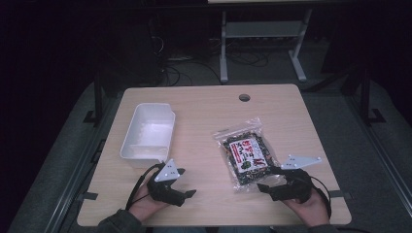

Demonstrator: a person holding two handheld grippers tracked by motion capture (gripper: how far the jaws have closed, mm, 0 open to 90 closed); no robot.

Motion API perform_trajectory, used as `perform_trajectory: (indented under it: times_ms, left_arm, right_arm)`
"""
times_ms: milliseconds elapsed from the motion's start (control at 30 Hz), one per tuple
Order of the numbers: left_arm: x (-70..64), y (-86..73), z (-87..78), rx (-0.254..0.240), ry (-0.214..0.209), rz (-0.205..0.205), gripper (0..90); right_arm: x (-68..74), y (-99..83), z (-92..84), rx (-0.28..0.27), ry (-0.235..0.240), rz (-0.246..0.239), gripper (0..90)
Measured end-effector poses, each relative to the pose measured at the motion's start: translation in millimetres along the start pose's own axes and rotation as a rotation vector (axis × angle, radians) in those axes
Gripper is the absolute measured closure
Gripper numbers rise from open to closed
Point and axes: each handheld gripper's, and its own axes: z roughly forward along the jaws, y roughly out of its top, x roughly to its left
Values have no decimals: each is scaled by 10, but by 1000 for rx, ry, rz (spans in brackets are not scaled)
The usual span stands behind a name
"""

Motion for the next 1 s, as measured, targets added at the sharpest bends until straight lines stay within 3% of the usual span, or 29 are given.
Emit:
perform_trajectory:
  times_ms: [500,667,867,1000]
  left_arm:
    - [-19,4,32,5,-6,23,191]
    - [-24,8,31,0,-2,25,192]
    - [0,1,32,5,2,21,192]
    - [3,-1,16,-3,4,22,193]
  right_arm:
    - [-197,293,43,-30,-5,-2,184]
    - [-321,404,72,-27,-25,6,185]
    - [-523,666,116,-34,-43,5,188]
    - [-646,795,154,10,-44,24,199]
